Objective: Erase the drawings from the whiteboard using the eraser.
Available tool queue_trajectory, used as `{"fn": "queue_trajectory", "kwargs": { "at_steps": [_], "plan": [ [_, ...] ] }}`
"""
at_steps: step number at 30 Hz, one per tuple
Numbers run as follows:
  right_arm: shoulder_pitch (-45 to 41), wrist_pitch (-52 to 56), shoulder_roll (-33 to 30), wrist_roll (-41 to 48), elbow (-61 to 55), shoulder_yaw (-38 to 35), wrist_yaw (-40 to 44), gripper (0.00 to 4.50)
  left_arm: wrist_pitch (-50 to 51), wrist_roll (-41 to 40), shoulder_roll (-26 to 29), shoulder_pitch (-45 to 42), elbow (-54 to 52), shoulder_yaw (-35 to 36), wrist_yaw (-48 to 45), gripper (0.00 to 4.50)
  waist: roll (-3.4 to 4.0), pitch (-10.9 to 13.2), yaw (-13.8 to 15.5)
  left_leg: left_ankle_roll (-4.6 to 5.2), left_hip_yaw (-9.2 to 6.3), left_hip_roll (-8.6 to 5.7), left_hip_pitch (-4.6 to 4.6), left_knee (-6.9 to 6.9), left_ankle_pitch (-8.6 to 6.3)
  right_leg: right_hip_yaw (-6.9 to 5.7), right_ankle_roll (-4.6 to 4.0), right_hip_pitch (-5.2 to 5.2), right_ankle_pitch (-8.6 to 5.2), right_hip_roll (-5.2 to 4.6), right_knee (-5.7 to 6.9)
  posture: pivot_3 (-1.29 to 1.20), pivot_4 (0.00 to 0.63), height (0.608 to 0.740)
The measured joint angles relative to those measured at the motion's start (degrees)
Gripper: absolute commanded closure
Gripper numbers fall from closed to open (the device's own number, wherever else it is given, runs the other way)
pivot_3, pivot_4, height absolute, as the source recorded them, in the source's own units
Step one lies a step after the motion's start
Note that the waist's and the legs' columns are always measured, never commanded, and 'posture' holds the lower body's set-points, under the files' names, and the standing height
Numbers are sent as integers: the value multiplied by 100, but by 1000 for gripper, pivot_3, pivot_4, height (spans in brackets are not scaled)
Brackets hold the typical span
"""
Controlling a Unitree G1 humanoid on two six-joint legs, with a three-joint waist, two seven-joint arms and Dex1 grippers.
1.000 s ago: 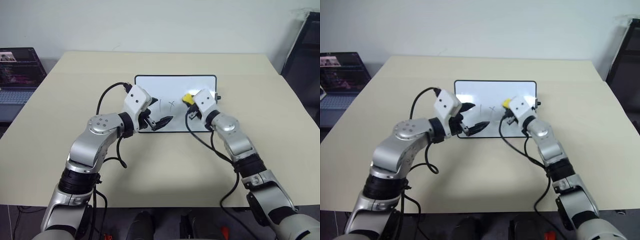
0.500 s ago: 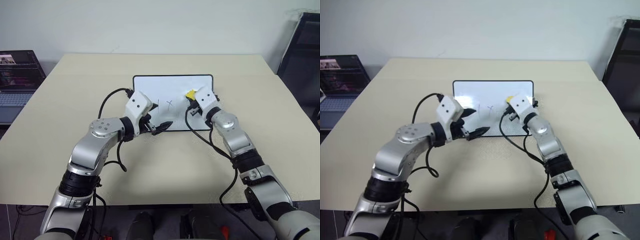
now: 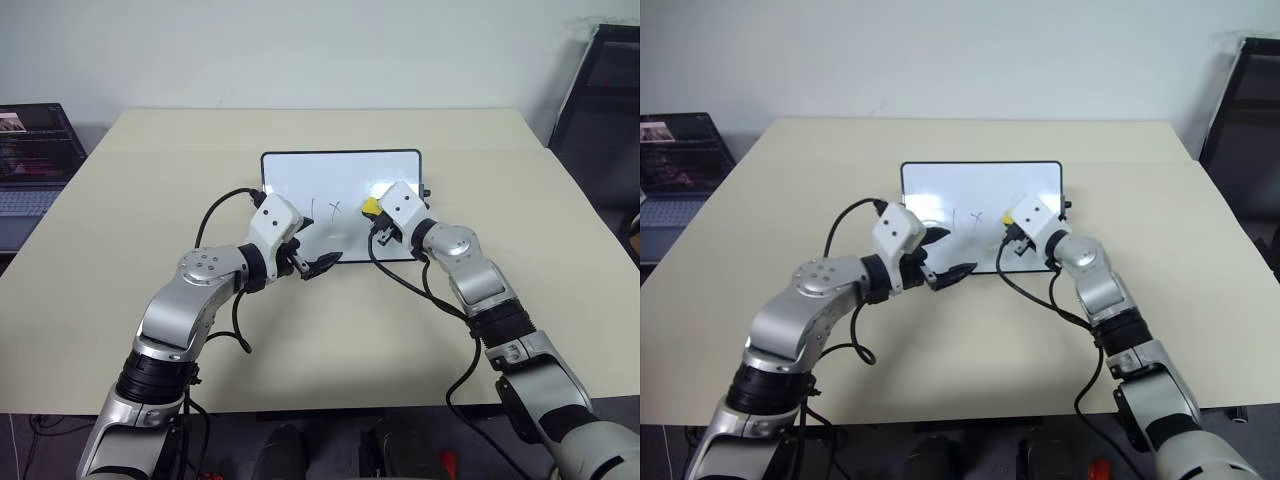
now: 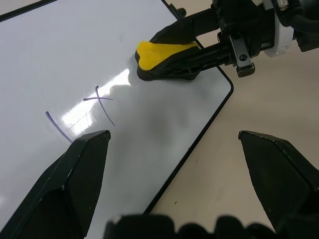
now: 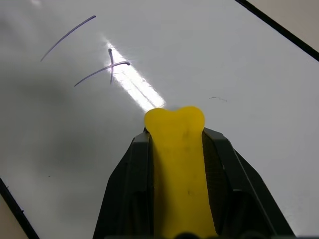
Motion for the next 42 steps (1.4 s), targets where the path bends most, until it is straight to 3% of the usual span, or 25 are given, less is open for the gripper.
{"fn": "queue_trajectory", "kwargs": {
  "at_steps": [11,19,30,34,42],
  "plan": [
    [-610,-542,135,-272,751,-179,-945,3504,17,-7,-10,38,-84,2,10,0,0,3,3,2,1,0,-19,-5,4,0,-3,-17,4,0,-7,0,150,740],
    [-712,-488,189,-245,846,-197,-726,3504,17,-8,-12,93,-93,2,28,0,1,3,1,2,1,2,-23,-9,4,0,-3,-18,4,-1,-17,0,150,740],
    [-63,18,-400,-425,-235,75,110,3505,14,-5,-9,221,-107,49,42,0,-1,3,21,3,-4,-1,-20,-5,4,-3,-3,-10,4,-1,-17,0,150,740],
    [225,247,-280,-442,-642,201,238,3505,2,-2,-23,222,-106,58,92,0,-1,4,-17,2,2,2,-19,-7,4,2,-3,-14,4,0,-15,0,150,740],
    [297,1003,105,492,-1505,-755,105,3506,68,-19,-68,333,-104,504,470,0,-3,21,16,2,-6,3,-39,-16,4,-6,-3,-25,4,-1,-36,0,150,740]
  ]
}}
